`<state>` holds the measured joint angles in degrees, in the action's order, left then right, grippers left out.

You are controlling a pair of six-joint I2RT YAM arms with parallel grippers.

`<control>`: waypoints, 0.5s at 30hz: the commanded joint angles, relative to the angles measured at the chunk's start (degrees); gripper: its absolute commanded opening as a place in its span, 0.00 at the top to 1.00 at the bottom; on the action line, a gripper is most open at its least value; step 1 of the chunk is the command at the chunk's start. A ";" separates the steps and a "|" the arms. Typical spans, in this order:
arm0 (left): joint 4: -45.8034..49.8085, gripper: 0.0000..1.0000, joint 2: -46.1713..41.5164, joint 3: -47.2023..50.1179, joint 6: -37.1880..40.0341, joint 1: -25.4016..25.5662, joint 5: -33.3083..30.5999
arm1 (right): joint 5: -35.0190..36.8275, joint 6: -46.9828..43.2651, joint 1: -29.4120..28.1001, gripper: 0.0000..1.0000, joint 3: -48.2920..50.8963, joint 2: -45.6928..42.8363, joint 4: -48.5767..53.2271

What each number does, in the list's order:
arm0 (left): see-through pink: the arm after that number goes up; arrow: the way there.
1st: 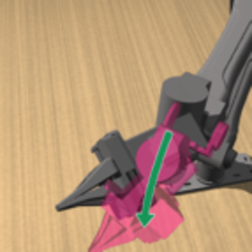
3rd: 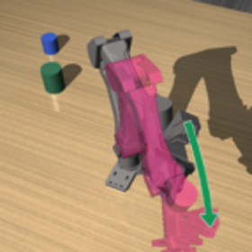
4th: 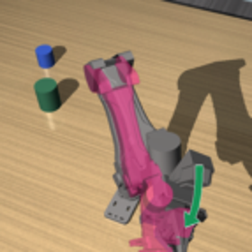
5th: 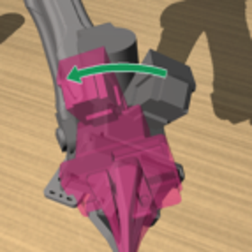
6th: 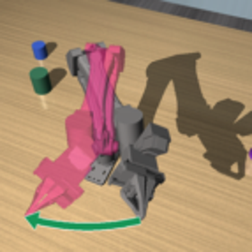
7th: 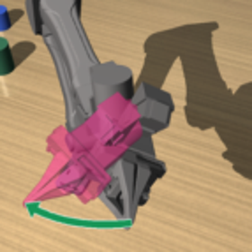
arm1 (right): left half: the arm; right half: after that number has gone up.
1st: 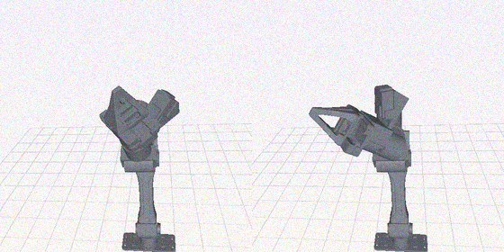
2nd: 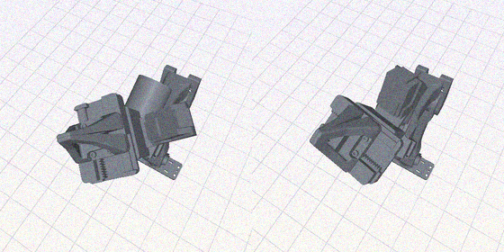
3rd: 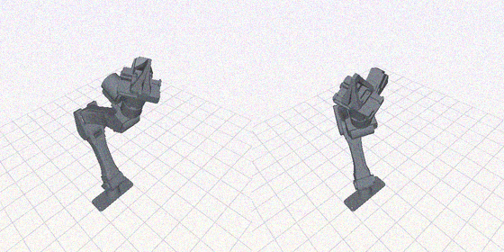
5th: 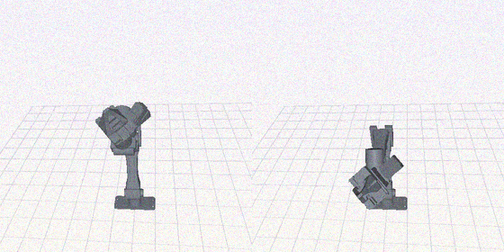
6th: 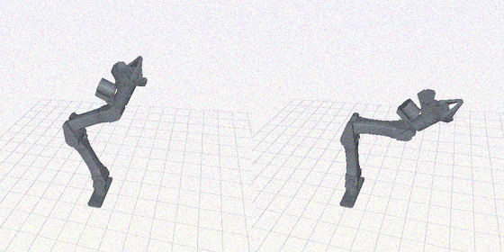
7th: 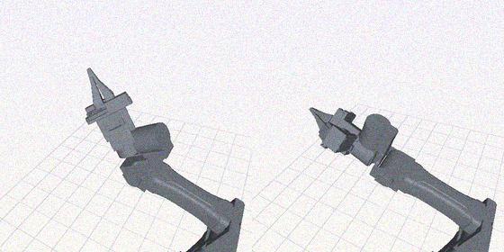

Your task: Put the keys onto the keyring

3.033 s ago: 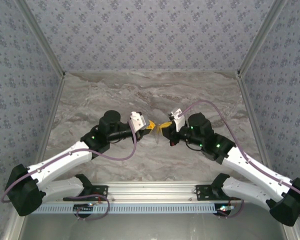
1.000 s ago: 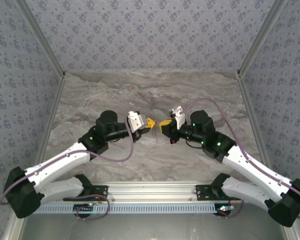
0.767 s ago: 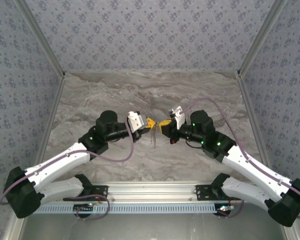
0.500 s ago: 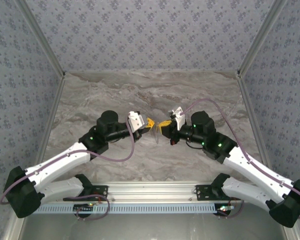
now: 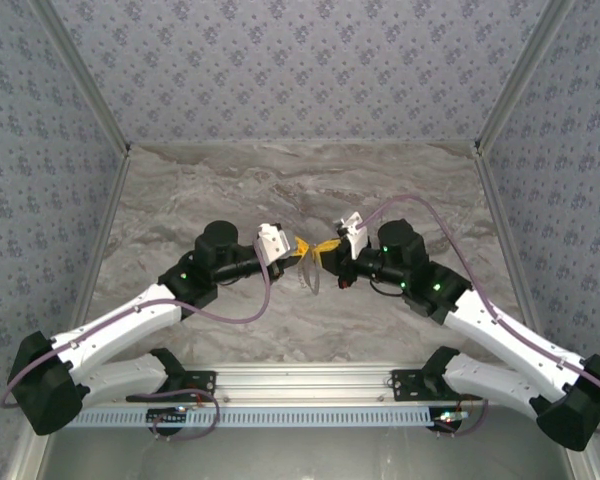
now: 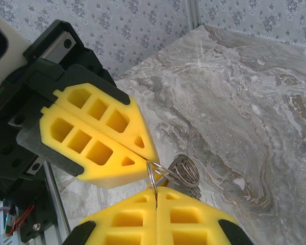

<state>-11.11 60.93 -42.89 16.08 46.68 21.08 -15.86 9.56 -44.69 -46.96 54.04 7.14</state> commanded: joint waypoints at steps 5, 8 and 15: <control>-1.28 1.00 0.30 -2.79 1.22 0.45 1.48 | -0.22 -1.08 -0.40 1.00 -2.53 0.96 -0.35; -1.27 1.00 0.42 -2.78 1.33 0.50 1.92 | -0.31 -1.00 -0.43 1.00 -2.59 1.29 0.04; -2.77 1.00 -0.26 -1.90 1.41 0.47 2.12 | -4.33 -0.09 3.67 1.00 -1.21 1.02 -0.08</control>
<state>-10.46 61.28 -43.27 16.51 46.63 21.23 -17.37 9.39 -42.85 -47.55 55.29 7.75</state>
